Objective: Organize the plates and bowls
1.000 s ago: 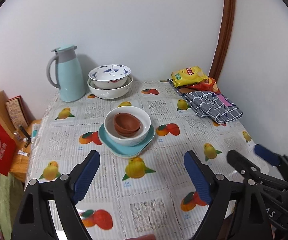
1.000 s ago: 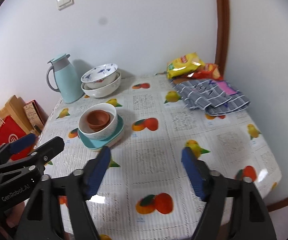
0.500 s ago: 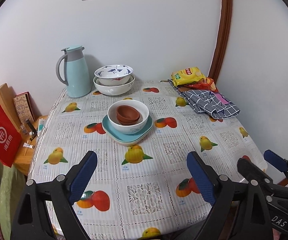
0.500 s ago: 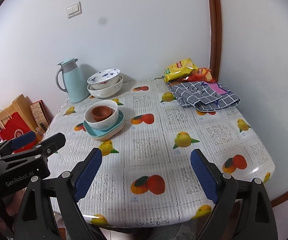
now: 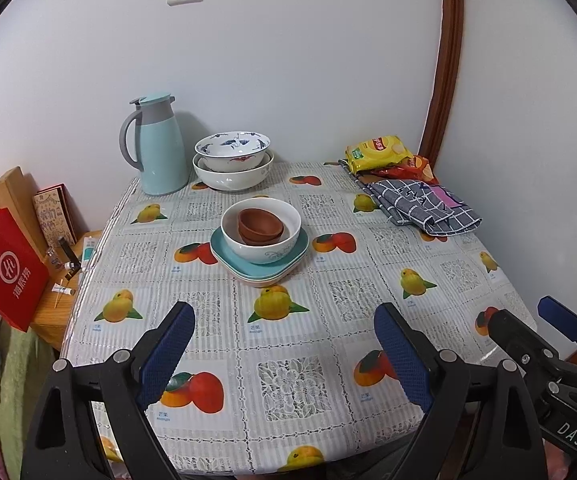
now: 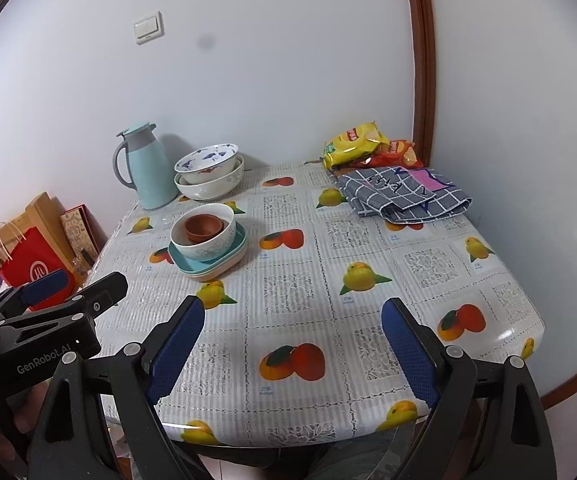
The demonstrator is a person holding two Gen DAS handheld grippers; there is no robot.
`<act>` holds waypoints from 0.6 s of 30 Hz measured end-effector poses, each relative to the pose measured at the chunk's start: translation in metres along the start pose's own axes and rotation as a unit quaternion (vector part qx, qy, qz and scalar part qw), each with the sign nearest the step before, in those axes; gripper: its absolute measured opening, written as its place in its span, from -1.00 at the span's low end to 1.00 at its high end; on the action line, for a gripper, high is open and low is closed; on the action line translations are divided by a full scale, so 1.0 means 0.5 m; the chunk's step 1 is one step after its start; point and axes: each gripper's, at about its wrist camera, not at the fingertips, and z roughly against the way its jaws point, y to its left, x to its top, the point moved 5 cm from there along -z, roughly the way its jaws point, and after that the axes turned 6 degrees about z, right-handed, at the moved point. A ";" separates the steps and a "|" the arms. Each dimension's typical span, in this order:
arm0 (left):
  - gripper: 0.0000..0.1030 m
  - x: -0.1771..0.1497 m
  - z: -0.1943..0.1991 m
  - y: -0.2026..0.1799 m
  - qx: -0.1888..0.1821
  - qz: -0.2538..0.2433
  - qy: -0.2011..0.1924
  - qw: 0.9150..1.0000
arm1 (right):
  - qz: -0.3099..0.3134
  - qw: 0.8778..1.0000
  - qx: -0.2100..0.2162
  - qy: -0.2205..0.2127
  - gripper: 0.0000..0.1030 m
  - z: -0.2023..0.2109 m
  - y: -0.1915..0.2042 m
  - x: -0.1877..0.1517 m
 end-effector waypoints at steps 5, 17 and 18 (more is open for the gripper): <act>0.77 -0.007 -0.006 -0.002 -0.001 0.000 0.004 1.000 | -0.003 1.000 -0.002 0.001 0.74 0.002 -0.003 -0.004; 0.77 -0.010 -0.009 -0.003 0.001 -0.002 0.006 1.000 | -0.006 1.000 -0.001 0.000 0.74 0.001 -0.007 -0.006; 0.77 -0.011 -0.009 -0.004 0.001 -0.003 0.006 1.000 | -0.007 1.000 -0.001 0.001 0.74 0.001 -0.007 -0.006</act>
